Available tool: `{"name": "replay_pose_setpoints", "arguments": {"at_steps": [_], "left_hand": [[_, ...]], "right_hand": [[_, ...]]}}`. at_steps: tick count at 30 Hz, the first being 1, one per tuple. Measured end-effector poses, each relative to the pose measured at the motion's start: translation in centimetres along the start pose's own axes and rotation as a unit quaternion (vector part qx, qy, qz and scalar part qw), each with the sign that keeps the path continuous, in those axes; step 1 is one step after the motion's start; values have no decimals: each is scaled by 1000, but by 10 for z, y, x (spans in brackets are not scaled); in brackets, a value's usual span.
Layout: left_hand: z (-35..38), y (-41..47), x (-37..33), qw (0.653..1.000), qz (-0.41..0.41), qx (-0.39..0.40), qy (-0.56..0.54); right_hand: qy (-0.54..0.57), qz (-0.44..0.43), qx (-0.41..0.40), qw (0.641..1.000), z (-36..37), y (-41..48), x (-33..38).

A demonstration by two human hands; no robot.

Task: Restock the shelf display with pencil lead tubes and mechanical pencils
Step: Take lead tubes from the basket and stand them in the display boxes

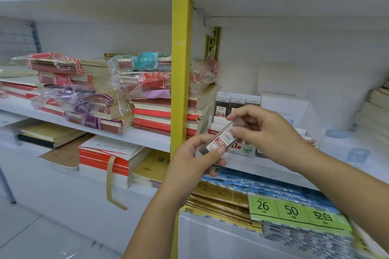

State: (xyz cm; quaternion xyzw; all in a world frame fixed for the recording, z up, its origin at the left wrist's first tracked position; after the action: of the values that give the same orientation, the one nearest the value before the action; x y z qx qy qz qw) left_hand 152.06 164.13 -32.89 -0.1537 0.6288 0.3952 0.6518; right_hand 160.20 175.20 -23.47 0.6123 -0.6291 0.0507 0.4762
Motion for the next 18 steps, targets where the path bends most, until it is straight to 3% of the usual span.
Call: {"name": "replay_pose_setpoints", "arguments": {"at_steps": [2, 5, 10, 13, 16, 18], "left_hand": [[-7, 0, 1, 998, -9, -16, -57], [-17, 1, -3, 995, 3, -38, -88], [-20, 3, -6, 997, 21, -65, -34], [-14, 6, -14, 997, 51, -50, -2], [-6, 9, -20, 994, 86, -53, 32], [-7, 12, -22, 978, 124, -100, 134]], "right_hand": [[76, 57, -43, 995, -11, -7, -16], [142, 117, -26, 983, -7, -21, -33], [-17, 92, 25, 995, 2, -28, -27], [-26, 60, 35, 997, 7, -21, -11], [-59, 46, 107, 991, 21, -14, -3], [-81, 46, 114, 989, 14, -7, -3]]}}
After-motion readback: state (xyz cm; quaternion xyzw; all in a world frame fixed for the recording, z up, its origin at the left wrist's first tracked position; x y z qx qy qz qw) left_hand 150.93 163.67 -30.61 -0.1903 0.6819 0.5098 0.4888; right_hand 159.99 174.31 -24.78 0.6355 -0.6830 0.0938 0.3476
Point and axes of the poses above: each hand's wrist, its own y-axis towards the middle knuckle, its own z-axis out of the palm, x = y × z, the point moved 10 cm from there along y, towards the middle knuckle, and after that the axes turned 2 degrees about -x, right-handed, at the moved point
